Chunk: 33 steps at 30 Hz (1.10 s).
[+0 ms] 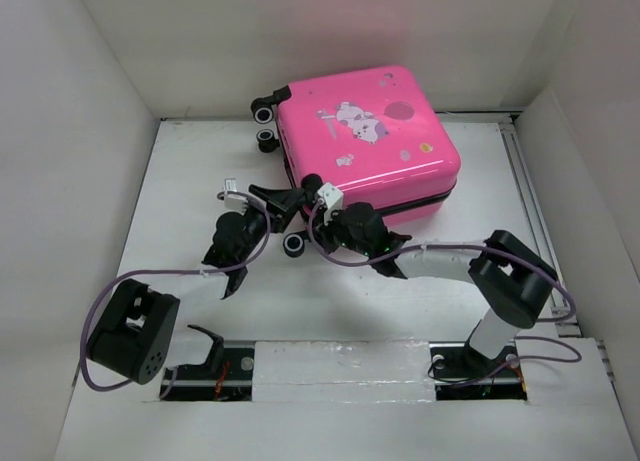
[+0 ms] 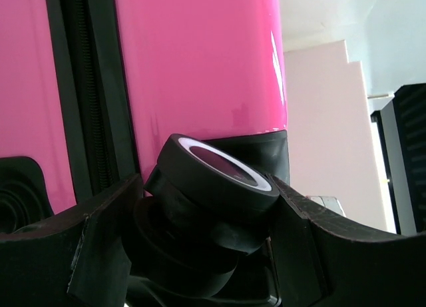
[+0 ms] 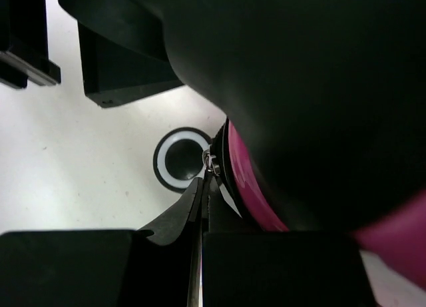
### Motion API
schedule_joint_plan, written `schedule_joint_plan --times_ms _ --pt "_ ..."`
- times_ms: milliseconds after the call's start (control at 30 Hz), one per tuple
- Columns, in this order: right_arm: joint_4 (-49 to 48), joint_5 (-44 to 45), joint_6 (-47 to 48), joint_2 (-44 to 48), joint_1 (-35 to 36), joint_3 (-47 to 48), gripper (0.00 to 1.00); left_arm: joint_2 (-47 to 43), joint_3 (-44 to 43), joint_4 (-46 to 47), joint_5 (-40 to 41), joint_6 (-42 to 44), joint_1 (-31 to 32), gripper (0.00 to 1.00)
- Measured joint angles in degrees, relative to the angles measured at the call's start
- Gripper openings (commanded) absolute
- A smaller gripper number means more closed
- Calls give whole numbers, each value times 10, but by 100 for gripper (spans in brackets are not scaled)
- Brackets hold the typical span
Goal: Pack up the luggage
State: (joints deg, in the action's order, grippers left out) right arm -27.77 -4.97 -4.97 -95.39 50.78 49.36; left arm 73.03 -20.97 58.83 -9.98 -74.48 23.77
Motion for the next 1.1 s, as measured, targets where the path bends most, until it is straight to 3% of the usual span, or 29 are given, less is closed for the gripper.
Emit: schedule_joint_plan --times_ms 167,333,367,400,467,500,600,700,833,1000,1033,1067,1100 --pt "-31 12 -1 -9 4 -3 0 -12 0 -13 64 -7 34 0" --pt "-88 33 -23 12 7 -59 4 -22 1 -30 76 -7 64 0" --pt "-95 36 -30 24 7 -76 22 -26 1 -35 75 -3 73 16" --pt "-98 35 -37 39 7 -92 32 -31 0 -42 74 2 83 25" --pt "-99 29 -49 72 16 -116 50 -41 -9 -62 62 18 102 51" --pt "-96 26 -54 91 22 -123 53 -47 -14 -76 53 33 111 75" --pt "-71 18 -55 153 34 -129 61 -80 -35 -143 36 88 128 100" --pt "-39 15 -54 211 38 -134 63 -134 -63 -211 57 158 133 100" --pt "21 17 -50 256 37 -139 63 -203 -89 -250 116 212 126 100" --pt "111 25 -43 295 37 -139 49 -182 -154 -287 184 249 37 100" --pt "129 26 -43 303 37 -137 43 -161 -172 -288 180 249 6 100" --pt "148 26 -40 309 37 -132 25 -134 -187 -285 175 248 -28 100" --pt "165 26 -36 313 37 -124 19 -109 -199 -284 170 246 -60 100"
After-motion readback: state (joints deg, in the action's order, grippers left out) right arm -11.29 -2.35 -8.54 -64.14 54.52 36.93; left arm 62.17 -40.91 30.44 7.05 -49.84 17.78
